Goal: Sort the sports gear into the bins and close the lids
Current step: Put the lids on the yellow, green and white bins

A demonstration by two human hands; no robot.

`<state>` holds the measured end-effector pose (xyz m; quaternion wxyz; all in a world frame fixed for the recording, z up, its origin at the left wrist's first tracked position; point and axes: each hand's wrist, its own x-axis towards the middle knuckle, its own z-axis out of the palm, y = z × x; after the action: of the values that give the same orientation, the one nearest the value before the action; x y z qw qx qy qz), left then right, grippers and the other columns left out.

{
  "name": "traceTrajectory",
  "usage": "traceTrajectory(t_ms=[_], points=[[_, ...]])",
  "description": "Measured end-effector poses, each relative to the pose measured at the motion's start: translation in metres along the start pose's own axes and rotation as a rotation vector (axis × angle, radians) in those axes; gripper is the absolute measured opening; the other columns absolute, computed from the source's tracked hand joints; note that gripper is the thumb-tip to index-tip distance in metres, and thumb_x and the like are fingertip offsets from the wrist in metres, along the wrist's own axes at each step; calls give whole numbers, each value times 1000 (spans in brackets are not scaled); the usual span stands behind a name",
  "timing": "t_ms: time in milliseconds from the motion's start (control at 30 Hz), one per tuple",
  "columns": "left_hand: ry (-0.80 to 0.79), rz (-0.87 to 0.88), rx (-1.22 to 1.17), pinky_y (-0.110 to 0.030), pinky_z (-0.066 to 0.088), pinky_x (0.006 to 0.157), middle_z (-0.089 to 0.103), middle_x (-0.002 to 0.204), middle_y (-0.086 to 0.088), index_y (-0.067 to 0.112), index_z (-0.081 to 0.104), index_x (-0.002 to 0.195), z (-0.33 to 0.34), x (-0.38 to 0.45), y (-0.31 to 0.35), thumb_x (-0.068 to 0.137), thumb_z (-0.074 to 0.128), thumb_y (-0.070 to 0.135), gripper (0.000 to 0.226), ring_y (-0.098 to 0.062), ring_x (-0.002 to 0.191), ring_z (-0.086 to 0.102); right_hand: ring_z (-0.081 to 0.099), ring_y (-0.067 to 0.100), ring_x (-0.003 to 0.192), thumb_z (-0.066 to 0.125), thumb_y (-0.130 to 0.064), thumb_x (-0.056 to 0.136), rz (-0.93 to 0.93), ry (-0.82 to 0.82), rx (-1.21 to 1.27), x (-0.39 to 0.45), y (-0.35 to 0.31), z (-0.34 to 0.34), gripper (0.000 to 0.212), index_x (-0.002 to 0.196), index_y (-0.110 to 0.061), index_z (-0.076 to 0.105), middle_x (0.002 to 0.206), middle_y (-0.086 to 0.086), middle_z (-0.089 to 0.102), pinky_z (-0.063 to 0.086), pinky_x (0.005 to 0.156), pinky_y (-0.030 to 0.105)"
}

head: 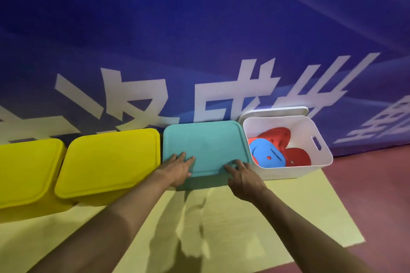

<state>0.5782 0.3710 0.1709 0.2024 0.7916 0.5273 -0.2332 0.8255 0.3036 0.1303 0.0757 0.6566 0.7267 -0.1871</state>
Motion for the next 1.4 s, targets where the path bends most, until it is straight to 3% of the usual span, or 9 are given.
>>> traceTrajectory(t_ms=[233, 367, 533, 800, 1033, 1100, 1233, 1333, 1400], points=[[76, -208, -124, -48, 24, 122, -4, 170, -8, 31, 1, 163, -21, 31, -14, 96, 65, 44, 93, -35, 154, 14, 24, 48, 148, 39, -37, 102, -107, -65, -73, 35, 22, -42, 57, 157, -30, 27, 165, 20, 19, 28, 119, 60], [86, -298, -121, -46, 30, 121, 13, 168, -10, 37, 10, 162, -34, 44, -22, 90, 76, 39, 98, -32, 150, 22, 14, 49, 151, 41, -28, 100, -185, -54, -98, 77, 28, -71, 64, 161, -30, 20, 167, 21, 14, 18, 123, 57], [25, -373, -53, -42, 23, 124, 3, 170, -16, 25, 4, 164, -42, 61, -20, 82, 81, 50, 115, -34, 155, 10, 0, 48, 154, 38, -27, 100, -287, -85, -188, 109, 34, -83, 68, 163, -33, 12, 170, 20, 1, 7, 125, 58], [1, -412, 48, -45, 27, 122, 8, 170, -18, 19, 3, 164, -32, 84, -24, 82, 78, 56, 117, -40, 154, 10, 10, 49, 152, 28, -46, 83, -267, -125, -232, 119, 36, -48, 84, 164, -28, 13, 168, 22, 8, 12, 123, 55], [-19, -386, 34, -45, 28, 121, 11, 169, -16, 19, 9, 163, -42, 73, -18, 82, 78, 57, 114, -37, 154, 13, 33, 38, 146, 45, -45, 84, -317, -235, -160, 136, 42, -84, 79, 160, -38, 22, 163, 14, 29, 25, 119, 57], [34, -335, 41, -44, 33, 118, 27, 164, -11, 23, 26, 159, -55, 71, -11, 82, 76, 59, 99, -35, 148, 25, 46, 33, 138, 50, -37, 88, -322, -138, -114, 130, 55, -101, 67, 154, -35, 37, 156, 8, 43, 30, 116, 51], [152, -212, -17, -47, 34, 117, 31, 165, -4, 32, 35, 156, -88, 80, 18, 82, 75, 57, 88, -36, 146, 29, 65, 38, 102, 61, -17, 85, -255, 363, -98, 124, 109, -134, 39, 122, -23, 68, 113, 8, 72, 49, 92, 45], [232, -124, -49, -46, 39, 112, 41, 159, -1, 33, 37, 156, -106, 92, 49, 85, 76, 52, 83, -33, 136, 40, 61, 37, 99, 68, -19, 80, -139, 447, -150, 121, 164, -149, 40, 120, -22, 69, 109, 7, 70, 52, 79, 46], [263, -83, -69, -45, 38, 113, 44, 157, 1, 35, 37, 156, -112, 101, 70, 86, 75, 52, 81, -32, 134, 45, 58, 37, 109, 66, -22, 84, -87, 405, -174, 116, 197, -154, 48, 132, -22, 63, 124, 9, 64, 51, 86, 48]])
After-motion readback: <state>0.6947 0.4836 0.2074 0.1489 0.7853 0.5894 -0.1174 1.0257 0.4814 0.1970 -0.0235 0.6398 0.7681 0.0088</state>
